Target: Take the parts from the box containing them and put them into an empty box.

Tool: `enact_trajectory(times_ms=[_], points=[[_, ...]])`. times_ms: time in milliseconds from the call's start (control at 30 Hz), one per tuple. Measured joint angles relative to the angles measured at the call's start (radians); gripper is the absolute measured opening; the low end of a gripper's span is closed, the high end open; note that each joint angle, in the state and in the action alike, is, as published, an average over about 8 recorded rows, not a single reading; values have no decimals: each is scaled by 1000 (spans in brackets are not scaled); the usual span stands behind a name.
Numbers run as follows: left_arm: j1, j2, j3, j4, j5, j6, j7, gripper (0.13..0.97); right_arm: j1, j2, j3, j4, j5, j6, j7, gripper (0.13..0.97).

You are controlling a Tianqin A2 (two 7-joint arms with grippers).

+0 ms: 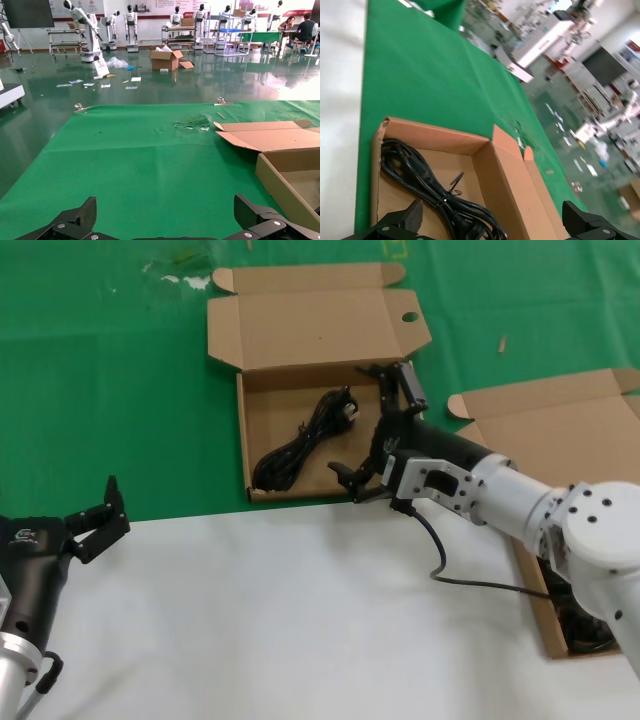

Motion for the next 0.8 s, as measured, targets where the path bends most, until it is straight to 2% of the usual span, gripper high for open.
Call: enact_trajectory(times_ms=[800], points=[[0,0,0,0,0,0,0,966,-244,0,125,211,83,202,299,966]])
